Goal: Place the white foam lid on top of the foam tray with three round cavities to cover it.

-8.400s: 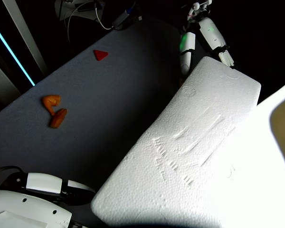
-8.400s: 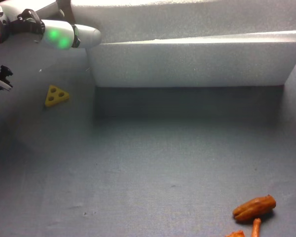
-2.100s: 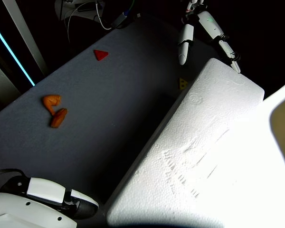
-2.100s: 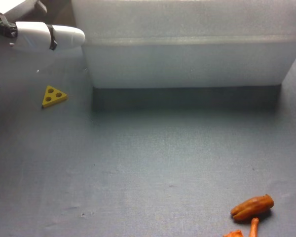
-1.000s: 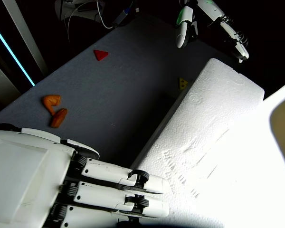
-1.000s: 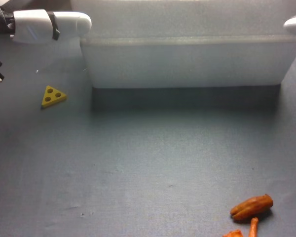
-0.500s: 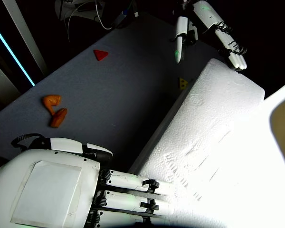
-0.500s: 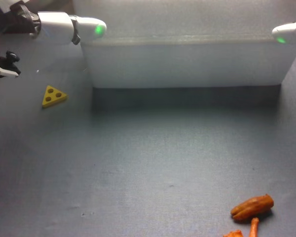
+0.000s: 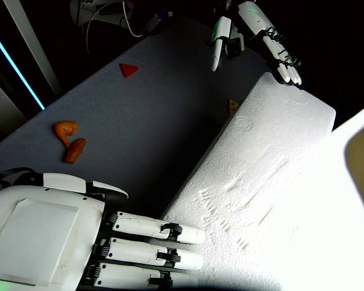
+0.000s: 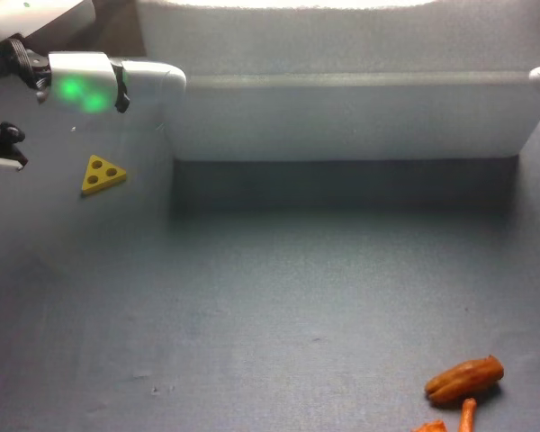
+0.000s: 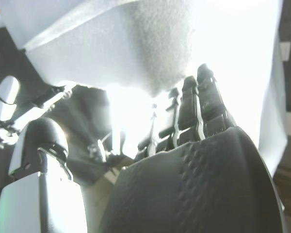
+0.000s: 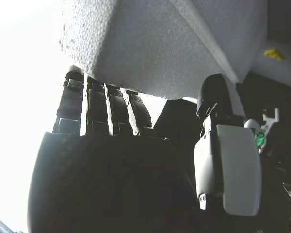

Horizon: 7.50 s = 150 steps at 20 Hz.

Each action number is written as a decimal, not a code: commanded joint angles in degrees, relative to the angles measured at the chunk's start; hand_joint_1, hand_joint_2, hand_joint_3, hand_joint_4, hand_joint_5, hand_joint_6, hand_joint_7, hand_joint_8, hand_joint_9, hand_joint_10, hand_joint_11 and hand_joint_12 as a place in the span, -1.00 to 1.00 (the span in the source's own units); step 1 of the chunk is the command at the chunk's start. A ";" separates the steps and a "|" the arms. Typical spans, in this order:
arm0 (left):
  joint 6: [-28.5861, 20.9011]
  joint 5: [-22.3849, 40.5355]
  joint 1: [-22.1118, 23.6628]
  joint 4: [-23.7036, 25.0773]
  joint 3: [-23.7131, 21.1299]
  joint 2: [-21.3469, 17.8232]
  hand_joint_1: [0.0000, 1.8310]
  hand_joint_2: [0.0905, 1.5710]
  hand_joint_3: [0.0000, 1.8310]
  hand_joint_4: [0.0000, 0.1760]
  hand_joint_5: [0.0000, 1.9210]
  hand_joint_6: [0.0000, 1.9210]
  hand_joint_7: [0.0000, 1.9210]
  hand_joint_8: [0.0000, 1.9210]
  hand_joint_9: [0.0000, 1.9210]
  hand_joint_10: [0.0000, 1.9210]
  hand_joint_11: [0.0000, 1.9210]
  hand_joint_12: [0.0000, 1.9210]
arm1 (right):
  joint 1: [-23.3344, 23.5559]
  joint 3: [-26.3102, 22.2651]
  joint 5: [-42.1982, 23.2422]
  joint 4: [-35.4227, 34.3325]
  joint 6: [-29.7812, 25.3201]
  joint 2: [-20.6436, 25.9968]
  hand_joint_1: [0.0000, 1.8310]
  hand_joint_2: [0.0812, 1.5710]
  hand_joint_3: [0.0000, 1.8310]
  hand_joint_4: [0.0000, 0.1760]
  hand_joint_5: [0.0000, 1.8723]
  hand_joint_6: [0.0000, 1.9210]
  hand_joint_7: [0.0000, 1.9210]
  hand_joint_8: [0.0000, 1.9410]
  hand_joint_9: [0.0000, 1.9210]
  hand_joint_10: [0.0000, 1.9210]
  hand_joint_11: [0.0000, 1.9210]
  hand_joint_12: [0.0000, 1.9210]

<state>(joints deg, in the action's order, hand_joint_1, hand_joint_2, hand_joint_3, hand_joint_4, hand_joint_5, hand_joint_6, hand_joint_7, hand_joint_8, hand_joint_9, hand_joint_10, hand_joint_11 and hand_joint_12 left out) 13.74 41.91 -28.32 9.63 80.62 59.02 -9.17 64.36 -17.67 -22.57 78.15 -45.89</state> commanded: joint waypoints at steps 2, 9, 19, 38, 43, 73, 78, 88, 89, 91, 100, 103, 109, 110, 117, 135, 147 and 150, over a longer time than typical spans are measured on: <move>-0.26 7.92 0.32 -1.42 -0.12 -0.73 -0.50 0.31 -1.00 -0.12 -1.00 -1.00 -1.00 -1.00 -1.00 -1.00 -0.99 -1.00 | 0.15 0.09 -4.69 0.57 0.12 1.13 -0.52 0.50 -1.00 -1.00 -1.00 -1.00 -1.00 -1.00 -1.00 -1.00 -1.00 -1.00; 0.37 8.82 1.40 -1.35 -0.45 -1.02 -0.52 0.35 -1.00 -0.36 -1.00 -1.00 -1.00 -1.00 -1.00 -1.00 -1.00 -1.00 | 1.65 0.45 -5.03 1.67 -0.11 0.58 -0.48 0.54 -1.00 -1.00 -1.00 -1.00 -1.00 -1.00 -1.00 -1.00 -0.99 -0.58; 2.59 5.12 4.61 -1.36 1.47 0.02 -0.55 0.42 -1.00 -0.14 -1.00 -1.00 -1.00 -1.00 -1.00 -1.00 -1.00 -0.68 | 3.78 3.02 -5.65 1.58 -0.12 -2.43 -0.61 0.51 -1.00 -1.00 -1.00 -1.00 -1.00 -1.00 -1.00 -1.00 -1.00 -0.70; 2.68 8.64 4.06 -1.35 -0.34 -1.55 -0.48 0.40 -1.00 -0.13 -1.00 -1.00 -1.00 -1.00 -1.00 -1.00 -1.00 -0.89 | 4.02 -0.75 -9.23 4.36 -0.12 0.52 -0.55 0.54 -1.00 -0.88 -1.00 -1.00 -1.00 -1.00 -1.00 -1.00 -1.00 0.10; 2.85 7.37 5.87 1.30 -0.97 -1.98 -0.49 0.39 -1.00 -0.08 -1.00 -1.00 -1.00 -1.00 -1.00 -1.00 -1.00 -1.00 | 4.04 -1.79 -9.54 5.78 -0.12 1.01 -0.58 0.53 -1.00 -1.00 -1.00 -1.00 -1.00 -1.00 -1.00 -1.00 -1.00 0.15; 0.13 8.09 6.05 6.01 -1.53 -1.37 -0.43 0.41 -1.00 -0.29 -1.00 -1.00 -1.00 -1.00 -1.00 -1.00 -1.00 -1.00 | 1.14 -1.66 -12.56 7.04 -4.84 1.70 -0.66 0.54 -1.00 -0.77 -1.00 -1.00 -1.00 -1.00 -0.99 -1.00 -1.00 0.10; 0.49 8.66 6.04 5.78 -1.89 -1.89 -0.41 0.42 -0.99 -0.02 -1.00 -1.00 -1.00 -1.00 -1.00 -1.00 -1.00 -1.00 | 1.26 -2.24 -12.95 7.57 -4.84 2.21 -0.63 0.55 -1.00 -0.77 -1.00 -1.00 -1.00 -1.00 -0.99 -1.00 -1.00 0.01; 3.09 12.12 5.11 1.91 -3.66 -4.61 -0.59 0.36 -1.00 0.22 -0.97 -0.99 -1.00 -1.00 -1.00 -1.00 -1.00 -0.12 | 1.20 -4.59 -14.12 9.25 -4.84 4.14 -0.59 0.54 -1.00 -0.83 -1.00 -1.00 -1.00 -1.00 -1.00 -1.00 -1.00 -0.35; 3.55 12.42 4.82 1.25 -3.84 -4.88 -0.57 0.36 -1.00 0.30 -0.96 -1.00 -1.00 -1.00 -1.00 -1.00 -1.00 -0.30 | 1.20 -4.79 -14.26 9.40 -4.98 4.30 -0.55 0.54 -1.00 -0.99 -1.00 -1.00 -1.00 -1.00 -1.00 -1.00 -1.00 -0.31; 3.63 13.69 3.79 -0.57 -3.87 -5.23 -0.58 0.37 -1.00 0.10 -0.99 -1.00 -1.00 -1.00 -1.00 -1.00 -1.00 -0.95 | 0.09 -4.29 -16.02 12.50 -11.49 4.57 -0.57 0.54 -1.00 -1.00 -1.00 -1.00 -1.00 -1.00 -1.00 -1.00 -1.00 -0.68; 6.84 12.35 -0.08 -8.26 -2.39 -5.35 -0.53 0.35 -1.00 -0.40 -1.00 -1.00 -1.00 -1.00 -1.00 -1.00 -1.00 0.00 | -5.31 -1.80 -19.62 5.10 -13.29 5.59 -0.61 0.58 -0.99 -1.00 -1.00 -1.00 -1.00 -1.00 -1.00 -1.00 -1.00 -1.00; 6.93 10.93 -1.27 -10.21 -0.98 -4.34 -0.56 0.32 -1.00 -0.66 -1.00 -1.00 -1.00 -1.00 -1.00 -1.00 -1.00 -0.17 | -5.62 -1.15 -19.09 1.90 -10.58 5.41 -0.57 0.61 -0.99 -1.00 -1.00 -1.00 -1.00 -1.00 -1.00 -1.00 -1.00 -1.00; 6.92 6.59 -2.45 -12.51 2.43 -1.68 -0.51 0.32 -1.00 -0.62 -1.00 -1.00 -1.00 -1.00 -1.00 -1.00 -1.00 -0.63 | -5.61 2.58 -15.86 -4.27 -6.05 2.38 -0.67 0.65 -1.00 -1.00 -1.00 -1.00 -1.00 -1.00 -1.00 -1.00 -1.00 -0.07; 6.92 5.70 -2.33 -12.53 2.96 -1.26 -0.54 0.30 -1.00 -0.52 -1.00 -1.00 -1.00 -1.00 -1.00 -1.00 -1.00 -0.71 | -5.61 2.94 -15.57 -5.07 -5.45 2.14 -0.67 0.64 -1.00 -1.00 -1.00 -1.00 -1.00 -1.00 -0.96 -0.98 -1.00 0.35; 6.30 1.01 -2.11 -12.29 6.06 1.68 -0.54 0.30 -1.00 -0.81 -0.98 -1.00 -1.00 -1.00 -1.00 -1.00 -1.00 -0.33 | -6.58 5.18 -13.86 -9.66 -2.79 0.42 -0.53 0.62 -1.00 -1.00 -1.00 -1.00 -1.00 -1.00 -1.00 -1.00 -1.00 -1.00; 1.94 6.09 -3.79 -8.67 4.35 1.94 -0.56 0.27 -1.00 -0.65 -1.00 -1.00 -1.00 -1.00 -1.00 -1.00 -1.00 -1.00 | -8.63 2.71 -14.38 -6.60 -4.35 1.04 -0.62 0.62 -1.00 -1.00 -1.00 -1.00 -1.00 -1.00 -1.00 -1.00 -1.00 -1.00; 1.94 5.45 -4.02 -8.42 4.04 1.85 -0.53 0.32 -0.99 -0.52 -1.00 -1.00 -1.00 -1.00 -1.00 -1.00 -0.98 -0.99 | -9.31 2.23 -15.06 -5.39 -6.45 1.43 -0.59 0.63 -1.00 -1.00 -1.00 -1.00 -1.00 -1.00 -1.00 -1.00 -1.00 -1.00; 2.13 4.92 -4.43 -8.75 4.09 1.93 -0.55 0.34 -1.00 -0.59 -1.00 -1.00 -1.00 -1.00 -1.00 -1.00 -0.99 -0.72 | -9.92 2.54 -15.00 -6.24 -6.45 1.26 -0.57 0.63 -1.00 -1.00 -1.00 -1.00 -1.00 -1.00 -1.00 -1.00 -1.00 -1.00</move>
<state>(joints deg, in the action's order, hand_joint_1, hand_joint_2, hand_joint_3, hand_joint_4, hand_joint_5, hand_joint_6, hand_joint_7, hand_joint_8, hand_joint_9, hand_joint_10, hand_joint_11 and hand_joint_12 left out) 16.05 40.25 -33.12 2.11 84.40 60.97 -19.59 66.46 -26.30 -29.28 71.96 -45.36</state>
